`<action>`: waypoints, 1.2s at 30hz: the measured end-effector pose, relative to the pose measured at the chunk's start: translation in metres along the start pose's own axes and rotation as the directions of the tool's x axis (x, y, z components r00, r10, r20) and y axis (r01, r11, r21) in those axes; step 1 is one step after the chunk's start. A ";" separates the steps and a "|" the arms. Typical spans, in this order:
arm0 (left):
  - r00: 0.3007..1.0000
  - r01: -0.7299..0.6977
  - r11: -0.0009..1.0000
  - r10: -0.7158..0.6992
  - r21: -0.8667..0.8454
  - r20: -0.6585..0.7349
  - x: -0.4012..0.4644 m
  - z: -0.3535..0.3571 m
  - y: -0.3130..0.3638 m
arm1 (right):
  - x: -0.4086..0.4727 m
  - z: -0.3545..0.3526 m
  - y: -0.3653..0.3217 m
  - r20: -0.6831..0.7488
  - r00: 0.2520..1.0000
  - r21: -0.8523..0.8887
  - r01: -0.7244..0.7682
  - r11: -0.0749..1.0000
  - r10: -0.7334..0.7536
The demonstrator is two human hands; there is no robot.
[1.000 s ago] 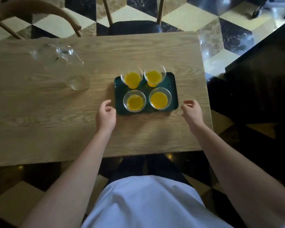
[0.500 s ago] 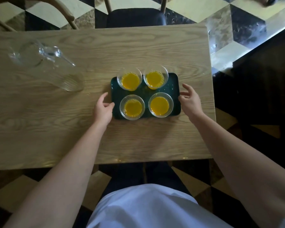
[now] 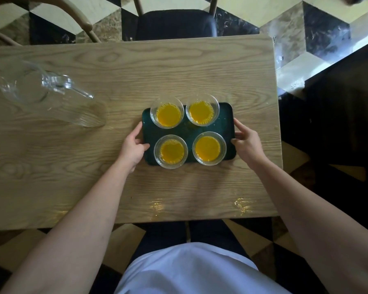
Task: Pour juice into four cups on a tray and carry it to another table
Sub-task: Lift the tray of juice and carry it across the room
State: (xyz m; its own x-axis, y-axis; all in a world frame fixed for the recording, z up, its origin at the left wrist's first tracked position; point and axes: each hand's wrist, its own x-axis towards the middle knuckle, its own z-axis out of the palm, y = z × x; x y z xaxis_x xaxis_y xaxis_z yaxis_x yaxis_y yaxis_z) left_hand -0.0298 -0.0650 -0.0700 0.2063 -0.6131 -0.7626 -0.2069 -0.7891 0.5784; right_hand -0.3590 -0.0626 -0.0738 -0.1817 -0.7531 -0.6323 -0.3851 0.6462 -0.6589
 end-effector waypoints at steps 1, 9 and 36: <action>1.000 0.006 1.000 -0.006 -0.009 -0.002 -0.001 0.000 0.001 | 0.000 -0.001 -0.001 0.003 1.000 0.000 0.001 1.000 -0.001; 0.999 -0.006 0.999 0.007 -0.037 0.035 -0.011 -0.005 0.012 | -0.014 -0.011 -0.010 0.022 1.000 0.042 0.015 0.999 -0.016; 0.970 -0.238 0.948 0.243 -0.212 0.000 -0.158 -0.048 -0.017 | -0.129 -0.051 -0.068 0.068 0.974 -0.036 0.220 0.975 -0.217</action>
State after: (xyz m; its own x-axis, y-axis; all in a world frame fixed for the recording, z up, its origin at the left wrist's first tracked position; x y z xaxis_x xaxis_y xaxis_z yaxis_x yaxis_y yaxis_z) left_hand -0.0134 0.0429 0.0544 0.1494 -0.7866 -0.5991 -0.0422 -0.6104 0.7909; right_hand -0.3559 -0.0152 0.0734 -0.0314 -0.8653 -0.5002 -0.4481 0.4595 -0.7669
